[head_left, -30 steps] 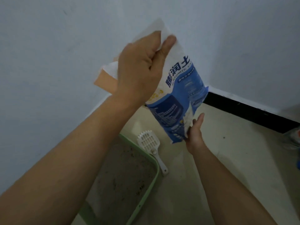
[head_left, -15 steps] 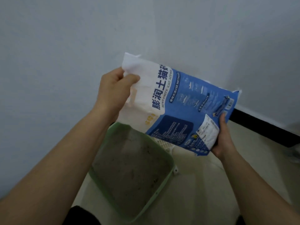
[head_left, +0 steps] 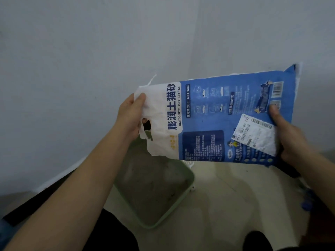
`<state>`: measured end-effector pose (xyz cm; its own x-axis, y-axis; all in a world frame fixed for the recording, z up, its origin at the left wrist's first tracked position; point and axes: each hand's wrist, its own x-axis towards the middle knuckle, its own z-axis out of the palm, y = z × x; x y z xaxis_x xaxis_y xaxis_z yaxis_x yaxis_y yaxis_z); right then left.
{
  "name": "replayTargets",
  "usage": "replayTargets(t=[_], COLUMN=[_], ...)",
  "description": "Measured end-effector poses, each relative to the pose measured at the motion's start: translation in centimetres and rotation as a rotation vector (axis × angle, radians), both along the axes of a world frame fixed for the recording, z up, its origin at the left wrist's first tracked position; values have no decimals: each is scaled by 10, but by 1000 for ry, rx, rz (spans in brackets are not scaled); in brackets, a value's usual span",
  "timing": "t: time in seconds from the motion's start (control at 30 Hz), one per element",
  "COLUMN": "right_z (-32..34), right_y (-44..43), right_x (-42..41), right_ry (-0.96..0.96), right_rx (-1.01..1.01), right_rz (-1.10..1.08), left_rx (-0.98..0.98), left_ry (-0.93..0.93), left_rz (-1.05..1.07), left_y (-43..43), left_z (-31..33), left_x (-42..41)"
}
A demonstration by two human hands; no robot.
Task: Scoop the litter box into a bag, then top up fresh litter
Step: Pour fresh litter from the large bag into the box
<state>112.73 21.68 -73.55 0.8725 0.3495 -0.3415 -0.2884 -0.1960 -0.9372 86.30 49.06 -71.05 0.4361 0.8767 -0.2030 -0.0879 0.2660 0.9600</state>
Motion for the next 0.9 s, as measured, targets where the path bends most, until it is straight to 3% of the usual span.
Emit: replayTargets(t=[0.33, 0.9], right_z=[-33, 7], right_y=[1, 15], right_x=[-28, -58], right_ry=[13, -108], right_rx=[-58, -13], right_rz=[-58, 10], left_rx=[-25, -118], left_ry=[67, 18], left_rz=[34, 56], left_y=[-4, 17], left_z=[-55, -23], left_x=[-22, -37])
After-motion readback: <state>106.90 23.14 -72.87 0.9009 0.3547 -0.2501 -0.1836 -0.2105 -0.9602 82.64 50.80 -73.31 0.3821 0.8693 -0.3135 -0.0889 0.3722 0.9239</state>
